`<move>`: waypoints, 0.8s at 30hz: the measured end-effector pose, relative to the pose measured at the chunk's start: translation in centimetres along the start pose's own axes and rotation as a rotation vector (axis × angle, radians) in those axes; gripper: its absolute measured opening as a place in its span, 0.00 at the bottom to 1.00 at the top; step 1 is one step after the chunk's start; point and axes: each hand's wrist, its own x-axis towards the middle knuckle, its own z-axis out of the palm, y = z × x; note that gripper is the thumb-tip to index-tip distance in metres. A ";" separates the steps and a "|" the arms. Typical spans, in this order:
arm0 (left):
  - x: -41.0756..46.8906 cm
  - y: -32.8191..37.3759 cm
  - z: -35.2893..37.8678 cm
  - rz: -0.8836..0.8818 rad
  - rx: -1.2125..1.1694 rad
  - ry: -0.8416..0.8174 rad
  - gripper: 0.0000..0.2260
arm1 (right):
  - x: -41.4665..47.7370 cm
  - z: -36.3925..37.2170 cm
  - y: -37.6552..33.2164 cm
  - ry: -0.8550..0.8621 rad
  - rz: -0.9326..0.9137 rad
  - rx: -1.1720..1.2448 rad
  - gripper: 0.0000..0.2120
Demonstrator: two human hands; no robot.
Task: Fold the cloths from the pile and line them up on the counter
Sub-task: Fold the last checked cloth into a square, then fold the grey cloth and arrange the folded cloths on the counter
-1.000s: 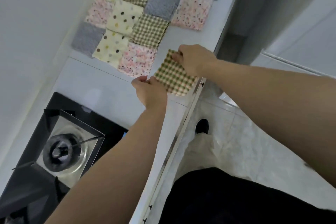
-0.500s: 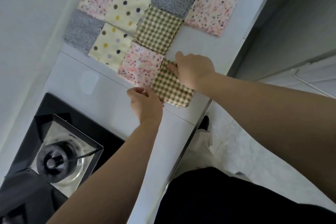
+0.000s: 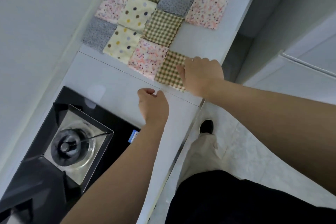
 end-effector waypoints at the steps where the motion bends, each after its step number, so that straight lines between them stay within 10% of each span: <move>1: -1.2 -0.6 -0.6 0.014 -0.010 0.004 0.06 | -1.7 -0.1 -0.5 -0.005 0.010 0.030 0.24; 10: -15.1 -13.8 -10.5 0.122 -0.087 0.094 0.06 | -20.5 2.5 -8.8 -0.005 -0.069 0.195 0.18; 24: -26.5 -39.3 -34.5 -0.234 -0.167 0.404 0.06 | -43.4 13.3 -36.1 -0.195 -0.569 0.095 0.23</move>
